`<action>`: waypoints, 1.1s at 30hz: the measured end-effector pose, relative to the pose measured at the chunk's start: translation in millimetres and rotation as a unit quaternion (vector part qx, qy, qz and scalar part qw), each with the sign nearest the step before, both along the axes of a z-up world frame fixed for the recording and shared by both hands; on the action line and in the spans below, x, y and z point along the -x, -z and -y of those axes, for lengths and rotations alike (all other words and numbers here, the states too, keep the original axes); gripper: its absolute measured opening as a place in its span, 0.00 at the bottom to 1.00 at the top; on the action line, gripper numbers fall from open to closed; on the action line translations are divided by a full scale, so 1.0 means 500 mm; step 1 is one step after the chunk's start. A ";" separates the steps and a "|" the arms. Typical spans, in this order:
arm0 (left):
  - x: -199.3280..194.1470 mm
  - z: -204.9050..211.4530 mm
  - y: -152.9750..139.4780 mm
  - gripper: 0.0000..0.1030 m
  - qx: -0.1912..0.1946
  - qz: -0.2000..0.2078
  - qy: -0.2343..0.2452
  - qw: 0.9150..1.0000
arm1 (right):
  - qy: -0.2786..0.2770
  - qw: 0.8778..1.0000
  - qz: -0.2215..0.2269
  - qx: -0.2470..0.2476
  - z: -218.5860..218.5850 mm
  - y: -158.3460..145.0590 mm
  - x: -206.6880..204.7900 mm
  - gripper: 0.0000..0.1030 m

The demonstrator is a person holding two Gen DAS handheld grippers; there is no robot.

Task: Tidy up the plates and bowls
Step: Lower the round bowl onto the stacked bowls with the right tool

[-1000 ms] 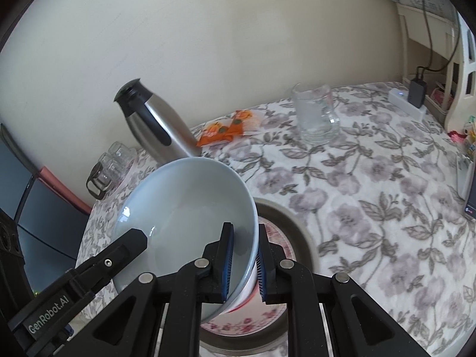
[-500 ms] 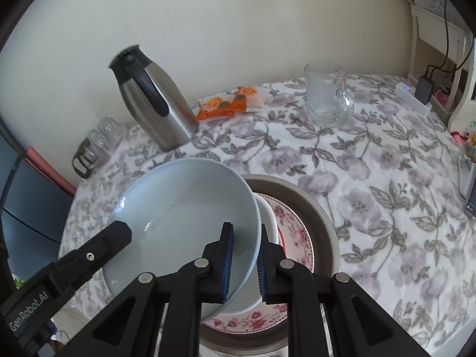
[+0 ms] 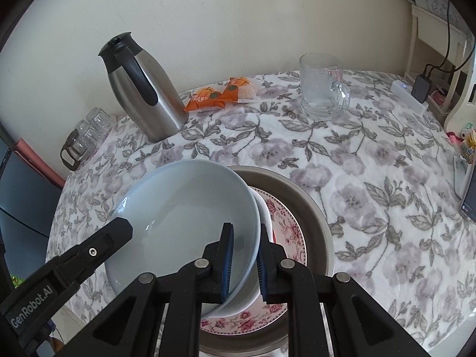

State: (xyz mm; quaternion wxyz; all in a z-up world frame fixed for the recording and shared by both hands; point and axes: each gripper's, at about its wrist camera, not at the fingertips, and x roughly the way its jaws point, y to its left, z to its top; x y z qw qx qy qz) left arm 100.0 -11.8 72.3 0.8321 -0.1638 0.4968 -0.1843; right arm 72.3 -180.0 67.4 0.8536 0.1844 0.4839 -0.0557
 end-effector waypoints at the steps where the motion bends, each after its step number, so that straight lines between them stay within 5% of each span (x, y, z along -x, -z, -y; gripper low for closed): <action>1: 0.000 0.000 0.000 0.15 0.000 0.000 0.000 1.000 | 0.000 1.000 0.000 -0.001 0.001 0.000 0.000 0.16; 33: -0.005 -0.003 0.002 0.11 -0.005 0.005 -0.011 1.000 | 0.009 0.999 0.004 -0.030 0.013 -0.010 0.006 0.17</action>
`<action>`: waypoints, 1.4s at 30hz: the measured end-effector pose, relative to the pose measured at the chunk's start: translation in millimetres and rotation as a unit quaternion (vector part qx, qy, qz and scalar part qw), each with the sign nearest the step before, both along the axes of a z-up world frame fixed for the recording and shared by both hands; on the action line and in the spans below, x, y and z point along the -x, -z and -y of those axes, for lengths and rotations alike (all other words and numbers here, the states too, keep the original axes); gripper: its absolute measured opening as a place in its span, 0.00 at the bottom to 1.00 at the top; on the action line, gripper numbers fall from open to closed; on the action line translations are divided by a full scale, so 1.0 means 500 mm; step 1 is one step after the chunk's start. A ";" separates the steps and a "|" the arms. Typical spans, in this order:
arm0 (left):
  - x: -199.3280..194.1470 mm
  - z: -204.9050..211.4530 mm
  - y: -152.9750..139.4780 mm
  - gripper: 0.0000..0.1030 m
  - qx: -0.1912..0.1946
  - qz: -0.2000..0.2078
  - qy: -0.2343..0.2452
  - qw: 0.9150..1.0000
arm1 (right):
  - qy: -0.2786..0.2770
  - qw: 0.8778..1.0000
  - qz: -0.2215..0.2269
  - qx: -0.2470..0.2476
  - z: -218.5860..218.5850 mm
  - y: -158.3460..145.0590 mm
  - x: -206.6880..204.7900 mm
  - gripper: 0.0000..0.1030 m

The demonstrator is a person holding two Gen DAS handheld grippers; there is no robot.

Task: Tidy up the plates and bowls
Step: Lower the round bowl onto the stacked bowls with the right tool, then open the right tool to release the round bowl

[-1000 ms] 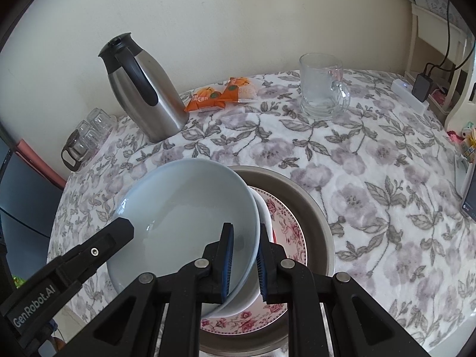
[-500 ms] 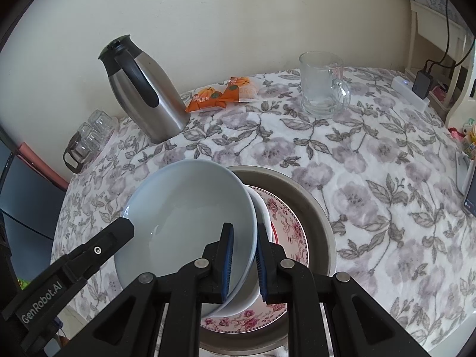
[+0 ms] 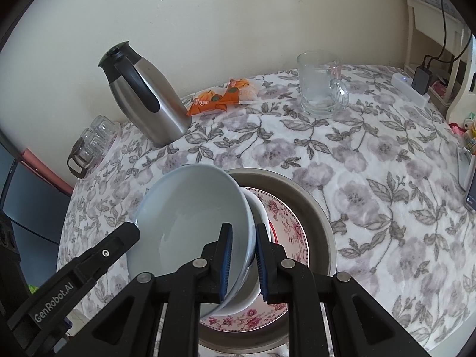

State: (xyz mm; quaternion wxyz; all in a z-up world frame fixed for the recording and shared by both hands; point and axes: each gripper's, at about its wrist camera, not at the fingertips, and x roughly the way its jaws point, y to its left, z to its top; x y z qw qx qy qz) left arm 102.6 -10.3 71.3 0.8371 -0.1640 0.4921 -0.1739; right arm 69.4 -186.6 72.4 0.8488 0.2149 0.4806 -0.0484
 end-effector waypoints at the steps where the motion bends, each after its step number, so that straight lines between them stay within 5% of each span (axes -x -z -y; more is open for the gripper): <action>1: 0.000 0.000 0.001 0.11 0.000 -0.001 -0.001 1.000 | 0.000 1.000 0.000 0.000 0.001 -0.001 0.001 0.17; 5: -0.002 0.000 0.003 0.11 -0.002 -0.002 -0.002 1.000 | 0.000 1.000 0.002 0.005 0.000 -0.005 0.002 0.18; 9: 0.001 0.004 -0.003 0.08 0.001 0.005 -0.001 1.000 | 0.012 1.000 0.015 0.023 0.009 -0.022 0.011 0.40; 17: 0.001 0.007 -0.002 0.08 0.000 0.003 -0.002 1.000 | 0.030 0.999 0.017 0.016 0.038 -0.019 0.018 0.40; 27: 0.002 -0.001 -0.006 0.08 0.002 -0.001 -0.014 1.000 | 0.019 0.999 0.032 -0.036 0.047 0.008 0.014 0.09; 33: 0.002 0.005 -0.004 0.08 0.001 -0.003 -0.010 1.000 | 0.022 0.997 0.034 -0.067 0.060 0.022 0.015 0.08; 39: 0.005 0.007 -0.008 0.09 -0.005 -0.003 -0.011 1.000 | 0.015 0.999 0.024 -0.035 0.046 0.011 0.013 0.12; 42: 0.007 0.006 -0.011 0.25 -0.012 -0.003 -0.013 1.000 | 0.016 1.000 0.022 -0.015 0.044 0.002 0.018 0.15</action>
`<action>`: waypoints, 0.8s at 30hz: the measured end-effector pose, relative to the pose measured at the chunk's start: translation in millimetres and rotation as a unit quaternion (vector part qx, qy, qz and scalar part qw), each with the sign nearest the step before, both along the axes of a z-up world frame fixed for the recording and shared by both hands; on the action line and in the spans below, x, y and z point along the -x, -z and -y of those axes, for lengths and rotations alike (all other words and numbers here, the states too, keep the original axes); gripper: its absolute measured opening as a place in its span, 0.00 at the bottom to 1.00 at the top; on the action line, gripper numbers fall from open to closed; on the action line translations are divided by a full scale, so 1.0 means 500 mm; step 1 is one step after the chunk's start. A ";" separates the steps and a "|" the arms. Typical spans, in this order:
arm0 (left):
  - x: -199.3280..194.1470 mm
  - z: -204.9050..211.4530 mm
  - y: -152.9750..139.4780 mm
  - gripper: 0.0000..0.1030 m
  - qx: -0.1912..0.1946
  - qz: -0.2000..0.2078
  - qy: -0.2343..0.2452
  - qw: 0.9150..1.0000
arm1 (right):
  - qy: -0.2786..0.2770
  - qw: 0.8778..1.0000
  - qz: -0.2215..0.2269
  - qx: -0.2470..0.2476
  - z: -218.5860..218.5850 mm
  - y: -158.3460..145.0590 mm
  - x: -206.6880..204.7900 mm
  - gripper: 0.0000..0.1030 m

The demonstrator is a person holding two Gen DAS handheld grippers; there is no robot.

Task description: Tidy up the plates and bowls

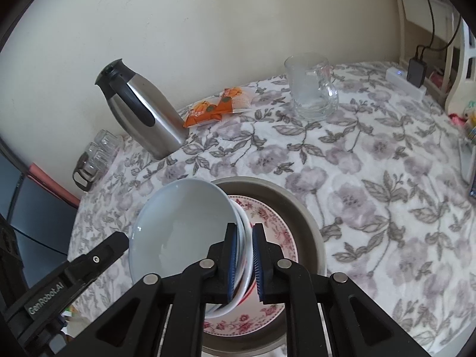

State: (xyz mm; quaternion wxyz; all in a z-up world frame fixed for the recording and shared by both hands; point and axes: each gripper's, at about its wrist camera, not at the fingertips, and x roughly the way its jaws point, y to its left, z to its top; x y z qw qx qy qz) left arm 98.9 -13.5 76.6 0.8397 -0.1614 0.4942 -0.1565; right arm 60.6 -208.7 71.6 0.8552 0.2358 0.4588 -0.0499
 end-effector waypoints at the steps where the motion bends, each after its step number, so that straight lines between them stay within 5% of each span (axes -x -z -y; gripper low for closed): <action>1: 0.001 0.000 -0.001 0.39 -0.002 0.001 -0.001 1.000 | 0.000 1.000 -0.002 0.009 -0.001 -0.003 0.002 0.23; 2: 0.002 -0.001 -0.003 0.49 -0.004 0.003 -0.002 1.000 | 0.000 1.000 -0.003 0.016 -0.001 -0.005 0.004 0.26; 7: 0.008 -0.004 -0.009 0.59 -0.031 0.008 -0.012 0.999 | -0.001 1.000 -0.004 0.031 -0.006 -0.008 0.021 0.52; 24: 0.060 -0.069 0.016 0.94 -0.110 0.014 -0.061 0.992 | -0.014 0.996 -0.001 0.088 -0.056 -0.009 0.100 0.98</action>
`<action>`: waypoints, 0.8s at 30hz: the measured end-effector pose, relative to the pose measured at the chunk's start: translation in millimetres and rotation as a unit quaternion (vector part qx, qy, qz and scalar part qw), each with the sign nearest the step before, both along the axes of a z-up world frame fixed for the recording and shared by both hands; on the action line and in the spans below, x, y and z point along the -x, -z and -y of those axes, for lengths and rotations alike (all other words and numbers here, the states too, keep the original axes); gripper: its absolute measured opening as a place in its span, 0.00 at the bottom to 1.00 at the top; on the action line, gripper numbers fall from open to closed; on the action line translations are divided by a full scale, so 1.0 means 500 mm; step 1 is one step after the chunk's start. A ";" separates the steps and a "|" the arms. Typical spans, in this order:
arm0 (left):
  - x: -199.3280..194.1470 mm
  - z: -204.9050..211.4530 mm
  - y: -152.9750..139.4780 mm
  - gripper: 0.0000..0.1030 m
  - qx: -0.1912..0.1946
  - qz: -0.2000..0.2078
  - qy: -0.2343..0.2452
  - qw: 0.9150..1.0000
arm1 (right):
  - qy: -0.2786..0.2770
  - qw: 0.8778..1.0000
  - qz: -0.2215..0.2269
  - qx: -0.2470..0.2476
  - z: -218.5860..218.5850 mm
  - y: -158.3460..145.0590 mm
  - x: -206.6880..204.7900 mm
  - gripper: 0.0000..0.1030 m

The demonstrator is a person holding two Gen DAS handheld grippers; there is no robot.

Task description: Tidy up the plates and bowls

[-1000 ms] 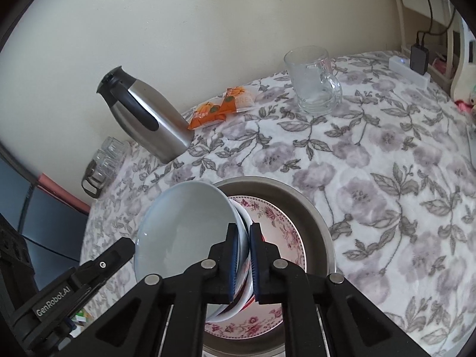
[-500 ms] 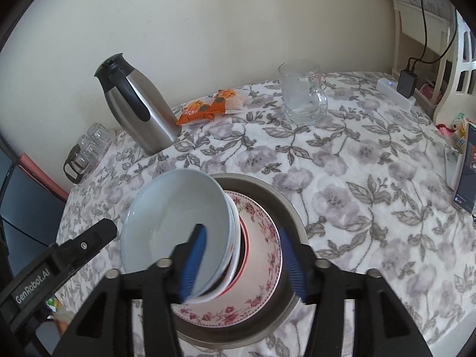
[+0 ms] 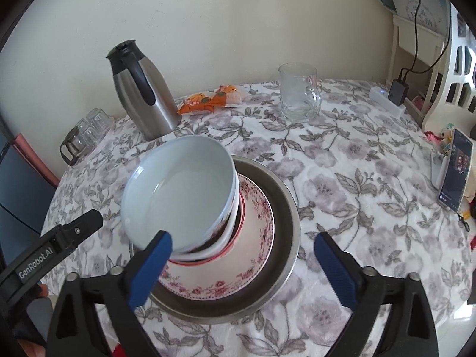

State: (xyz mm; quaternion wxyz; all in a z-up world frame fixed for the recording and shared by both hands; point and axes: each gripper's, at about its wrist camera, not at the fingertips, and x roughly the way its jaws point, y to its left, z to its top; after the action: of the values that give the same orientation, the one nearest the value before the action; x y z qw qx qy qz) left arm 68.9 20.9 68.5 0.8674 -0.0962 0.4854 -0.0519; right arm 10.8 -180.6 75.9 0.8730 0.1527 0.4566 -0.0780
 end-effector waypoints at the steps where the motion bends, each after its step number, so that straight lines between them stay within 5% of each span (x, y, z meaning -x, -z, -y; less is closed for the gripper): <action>1: 0.004 -0.003 0.001 0.94 -0.001 0.000 0.000 1.000 | -0.002 1.000 0.002 0.005 -0.005 0.001 0.007 0.99; 24: 0.133 -0.008 0.070 0.94 -0.042 -0.043 0.038 0.997 | -0.013 0.999 -0.037 0.011 -0.030 0.080 0.118 0.99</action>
State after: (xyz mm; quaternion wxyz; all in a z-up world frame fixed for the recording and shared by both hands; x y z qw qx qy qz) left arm 2.3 25.1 33.7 0.8463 -0.0434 0.5275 -0.0600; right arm -48.1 -165.5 36.0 0.8583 0.1338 0.4894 -0.0773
